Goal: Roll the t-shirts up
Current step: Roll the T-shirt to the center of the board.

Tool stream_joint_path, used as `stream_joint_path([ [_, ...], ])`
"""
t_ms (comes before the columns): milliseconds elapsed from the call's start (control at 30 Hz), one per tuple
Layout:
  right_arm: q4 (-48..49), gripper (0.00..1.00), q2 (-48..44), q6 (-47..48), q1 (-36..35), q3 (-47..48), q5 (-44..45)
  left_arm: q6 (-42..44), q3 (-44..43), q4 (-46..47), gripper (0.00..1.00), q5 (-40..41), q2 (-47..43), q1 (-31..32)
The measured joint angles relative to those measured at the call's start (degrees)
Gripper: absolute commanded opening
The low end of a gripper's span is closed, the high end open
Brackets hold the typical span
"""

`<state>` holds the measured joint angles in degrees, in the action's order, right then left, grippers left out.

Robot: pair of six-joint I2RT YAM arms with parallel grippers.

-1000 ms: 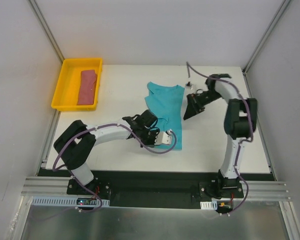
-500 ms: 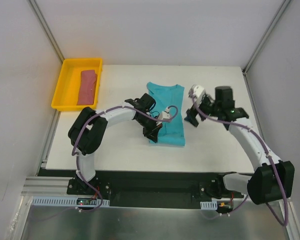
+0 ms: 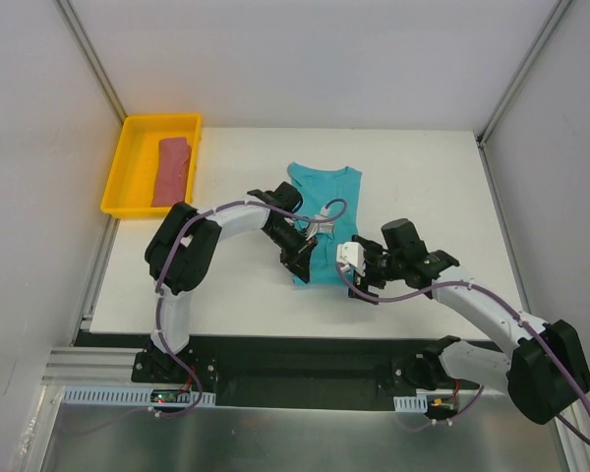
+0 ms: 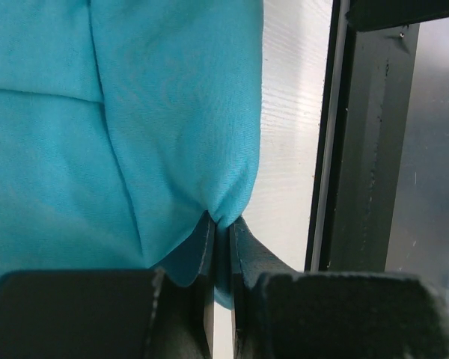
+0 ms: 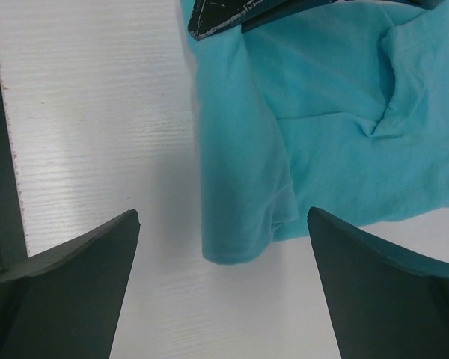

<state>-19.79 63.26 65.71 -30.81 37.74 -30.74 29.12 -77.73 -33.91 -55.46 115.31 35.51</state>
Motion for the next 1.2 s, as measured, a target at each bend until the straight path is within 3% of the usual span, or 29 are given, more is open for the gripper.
stream_joint_path([
  [200, 4.6, 0.99, 5.2, 1.4, -1.8, -0.4, 2.4, -0.3, -0.9, -0.7, 0.00, -1.4, 1.3, -0.7],
  [367, 7.6, 0.92, 9.8, 1.5, -2.8, -0.5, 5.1, -0.7, -1.8, -1.6, 0.00, -3.0, 2.8, -1.9],
  [467, 9.6, 0.77, 11.9, 1.6, -3.4, -0.5, 6.7, -1.1, -2.6, -2.2, 0.00, -4.2, 3.5, -3.0],
  [500, 10.0, 0.65, 12.5, 1.6, -3.6, -0.5, 7.2, -1.2, -2.7, -2.4, 0.00, -4.3, 3.6, -3.4],
  [567, 10.7, 0.51, 13.7, 1.6, -3.9, -0.5, 8.0, -1.2, -2.8, -2.7, 0.00, -4.7, 3.6, -3.9],
  [600, 11.0, 0.38, 14.2, 1.6, -3.9, -0.5, 8.2, -1.2, -2.8, -2.8, 0.00, -5.0, 3.6, -4.1],
  [700, 10.2, 0.20, 16.3, 1.5, -4.0, 0.5, 8.9, -1.2, -2.8, -3.2, 0.00, -6.1, 3.7, -4.5],
  [833, 4.6, 0.16, 17.8, 1.6, -3.8, 4.1, 7.2, -0.5, -5.2, -7.5, 0.00, -7.5, 4.7, -5.1],
  [1067, -17.7, 0.11, 26.9, 2.5, 1.6, 17.5, -4.9, 8.3, -19.1, -26.6, 0.00, -10.3, 12.5, -5.6],
  [1200, -25.3, 0.11, 32.6, 3.6, 5.2, 20.6, -10.3, 12.0, -22.1, -33.4, 0.00, -11.0, 16.2, -5.6],
])
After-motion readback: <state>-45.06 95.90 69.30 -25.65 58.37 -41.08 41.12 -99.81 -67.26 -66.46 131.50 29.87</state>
